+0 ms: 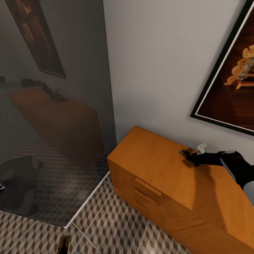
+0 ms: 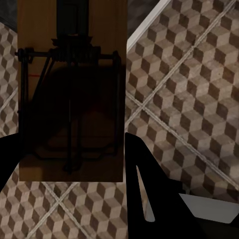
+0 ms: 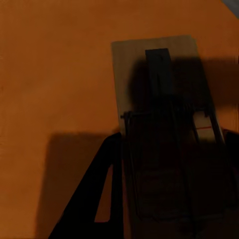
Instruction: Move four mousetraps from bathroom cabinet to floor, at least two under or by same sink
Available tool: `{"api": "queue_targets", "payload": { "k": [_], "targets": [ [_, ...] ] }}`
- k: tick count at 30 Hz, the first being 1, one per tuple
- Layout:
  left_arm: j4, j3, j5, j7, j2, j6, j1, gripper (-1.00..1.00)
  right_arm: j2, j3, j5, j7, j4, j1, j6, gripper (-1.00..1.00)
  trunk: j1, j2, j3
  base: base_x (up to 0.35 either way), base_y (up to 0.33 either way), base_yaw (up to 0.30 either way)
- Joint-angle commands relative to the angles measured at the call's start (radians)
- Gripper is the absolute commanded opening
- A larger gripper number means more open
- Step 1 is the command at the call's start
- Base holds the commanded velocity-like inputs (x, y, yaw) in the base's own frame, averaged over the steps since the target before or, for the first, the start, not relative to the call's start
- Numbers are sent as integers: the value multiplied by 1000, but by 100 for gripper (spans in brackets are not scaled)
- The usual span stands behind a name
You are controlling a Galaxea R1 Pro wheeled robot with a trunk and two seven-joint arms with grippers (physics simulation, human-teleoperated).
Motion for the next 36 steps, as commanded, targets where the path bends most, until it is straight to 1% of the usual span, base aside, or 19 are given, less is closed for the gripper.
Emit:
{"api": "queue_targets", "payload": {
  "k": [1,7,14,19,22,36],
  "targets": [
    [4,-6,-4,6,-1,-2,-1,-100,-1,3,3,6,-12,-1,20,-100,1,-2,-2,0,0,0],
    [4,-6,-4,5,-1,-2,-1,-100,-1,3,3,6,-57,0,73,-100,1,-2,-2,0,0,0],
    [4,-6,-4,5,-1,-2,-1,-100,-1,2,3,6,-67,0,90,-100,1,-2,-2,0,0,0],
    [4,-6,-4,5,-1,-2,-1,-100,-1,1,3,6,-96,-1,131,-100,1,-2,-2,-36,15,0],
    [4,-6,-4,6,-1,-2,-1,-100,-1,1,3,6,-104,0,144,-100,1,-2,-2,-179,137,0],
    [4,-6,-4,5,-1,-2,-1,-100,-1,3,4,6,-106,0,147,-100,1,-2,-2,-233,192,0]
  ]
}}
